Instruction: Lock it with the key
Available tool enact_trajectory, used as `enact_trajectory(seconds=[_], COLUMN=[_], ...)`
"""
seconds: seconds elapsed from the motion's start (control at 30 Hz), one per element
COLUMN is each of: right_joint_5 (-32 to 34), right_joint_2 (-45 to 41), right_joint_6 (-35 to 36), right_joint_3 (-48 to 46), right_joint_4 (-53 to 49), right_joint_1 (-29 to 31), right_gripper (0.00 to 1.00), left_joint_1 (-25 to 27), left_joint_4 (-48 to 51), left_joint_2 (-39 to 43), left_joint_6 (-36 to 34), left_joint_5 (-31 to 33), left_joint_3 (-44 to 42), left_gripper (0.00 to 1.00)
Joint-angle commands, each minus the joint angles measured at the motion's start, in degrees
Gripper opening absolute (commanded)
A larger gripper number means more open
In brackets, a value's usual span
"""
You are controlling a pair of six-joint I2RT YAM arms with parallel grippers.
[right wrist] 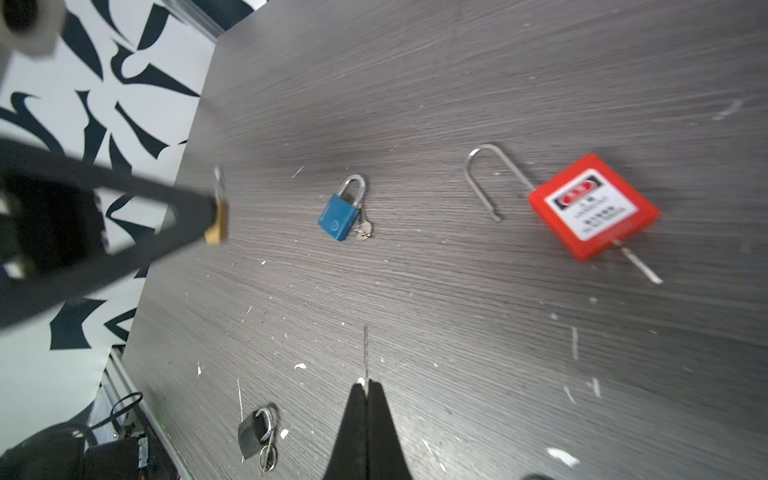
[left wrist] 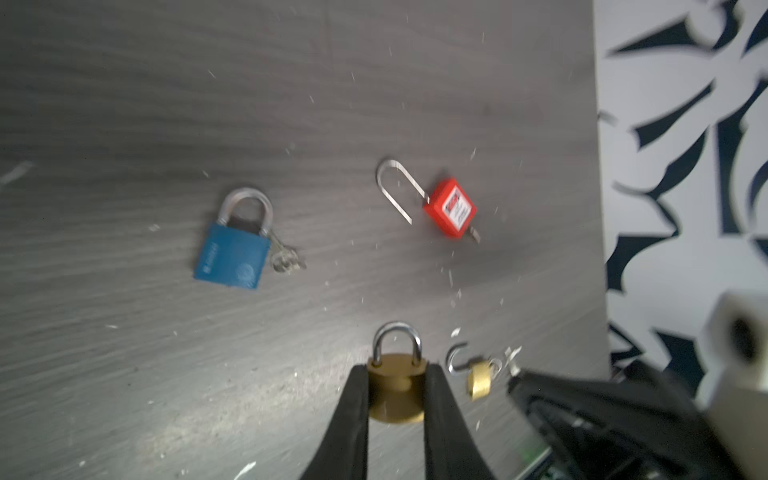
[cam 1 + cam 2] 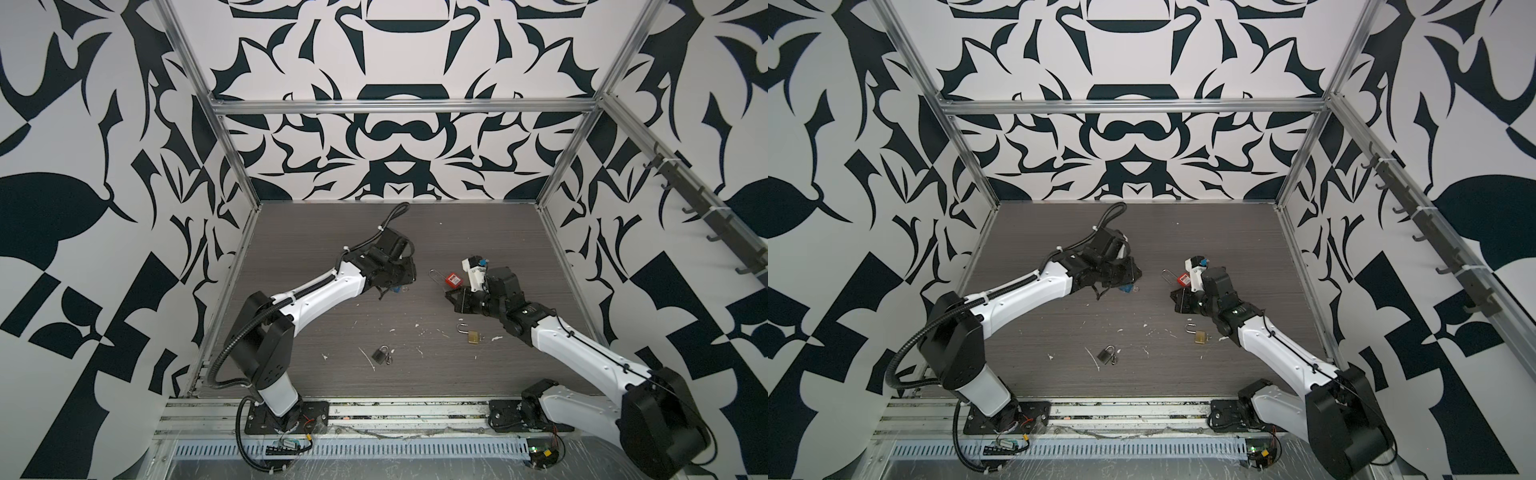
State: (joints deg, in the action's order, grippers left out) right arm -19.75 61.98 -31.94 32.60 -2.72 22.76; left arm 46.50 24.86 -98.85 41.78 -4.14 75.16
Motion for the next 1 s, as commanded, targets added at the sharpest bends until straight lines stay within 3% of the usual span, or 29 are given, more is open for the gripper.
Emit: enact_trajectory(seconds=[0.0, 0.3, 0.73, 0.97], right_joint_5=[1.62, 0.36, -0.99, -1.35], right_joint_2=[-2.88, -0.86, -0.08, 0.42], right_joint_6=[-1.69, -2.07, -2.3, -2.47], right_joint_3=[-1.12, -0.87, -0.98, -1.0], right_joint_4=[-4.3, -4.45, -3.26, -2.84], right_joint_1=[-1.03, -1.44, -1.49, -1.49], right_gripper=[0.0, 0.0, 0.0, 0.0], left_joint_1=[2.15, 2.89, 2.89, 2.89], left_joint_4=[8.58, 8.16, 8.8, 8.09], left_joint_2=[-4.3, -12.92, -17.86, -18.11], left_joint_6=[-5.95, -6.1, -8.36, -8.25], left_joint_5=[-2.59, -2.17, -0.09, 0.53], left_joint_3=[2.03, 5.94, 9.5, 8.78], left_gripper=[0.0, 0.0, 0.0, 0.16])
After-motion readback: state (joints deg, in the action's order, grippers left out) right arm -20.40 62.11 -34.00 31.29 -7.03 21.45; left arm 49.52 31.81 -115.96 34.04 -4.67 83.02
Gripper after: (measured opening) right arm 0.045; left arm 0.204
